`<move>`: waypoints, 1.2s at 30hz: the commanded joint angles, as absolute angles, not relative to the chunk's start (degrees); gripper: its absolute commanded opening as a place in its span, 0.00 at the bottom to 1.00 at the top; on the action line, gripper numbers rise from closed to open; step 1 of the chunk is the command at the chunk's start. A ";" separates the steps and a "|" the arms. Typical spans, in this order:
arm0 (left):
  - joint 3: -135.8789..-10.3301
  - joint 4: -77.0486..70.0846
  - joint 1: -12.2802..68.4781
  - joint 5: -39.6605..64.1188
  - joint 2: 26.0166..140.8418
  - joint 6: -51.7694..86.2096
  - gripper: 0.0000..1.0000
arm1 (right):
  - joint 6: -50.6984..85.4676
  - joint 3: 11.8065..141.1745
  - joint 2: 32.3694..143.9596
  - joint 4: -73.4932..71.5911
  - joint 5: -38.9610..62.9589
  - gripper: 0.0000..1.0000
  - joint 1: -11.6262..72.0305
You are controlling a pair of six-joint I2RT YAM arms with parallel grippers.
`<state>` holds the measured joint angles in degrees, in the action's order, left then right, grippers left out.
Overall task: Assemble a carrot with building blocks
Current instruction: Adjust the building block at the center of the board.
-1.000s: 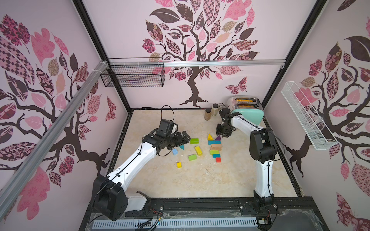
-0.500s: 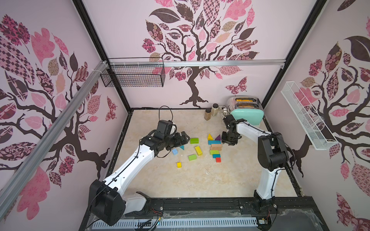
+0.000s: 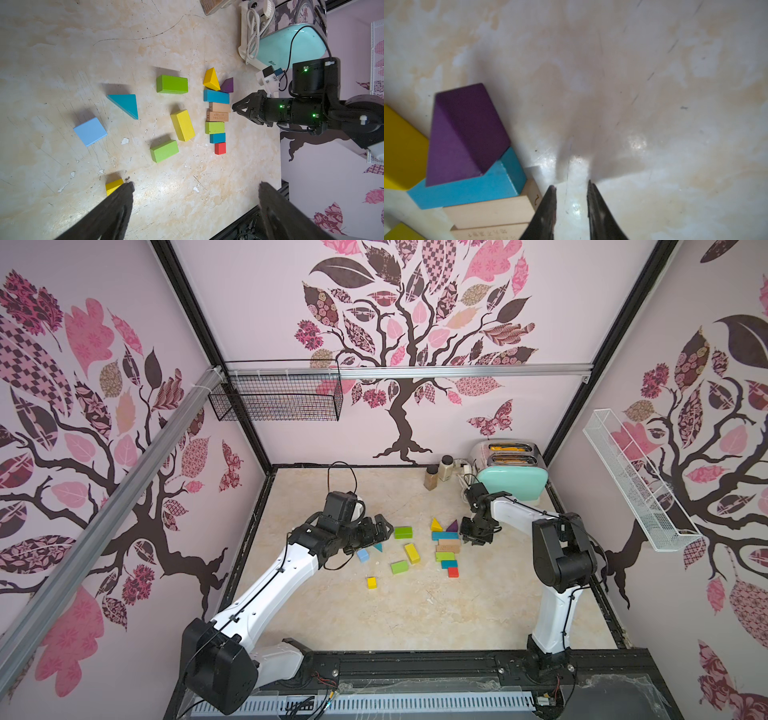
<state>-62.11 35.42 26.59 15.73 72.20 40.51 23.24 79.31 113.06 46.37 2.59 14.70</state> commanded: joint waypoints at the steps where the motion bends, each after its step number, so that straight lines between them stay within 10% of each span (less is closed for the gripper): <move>1: -61.46 34.80 26.36 15.73 71.50 40.47 0.98 | 23.20 78.92 112.79 46.05 3.89 0.28 14.81; 36: -60.74 34.38 26.33 16.26 71.47 40.46 0.98 | 23.99 77.89 110.99 44.76 2.22 0.30 17.36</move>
<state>-61.14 35.22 26.59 15.79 72.20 40.53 23.40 77.82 112.97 44.49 4.25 17.08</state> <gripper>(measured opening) 0.981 0.292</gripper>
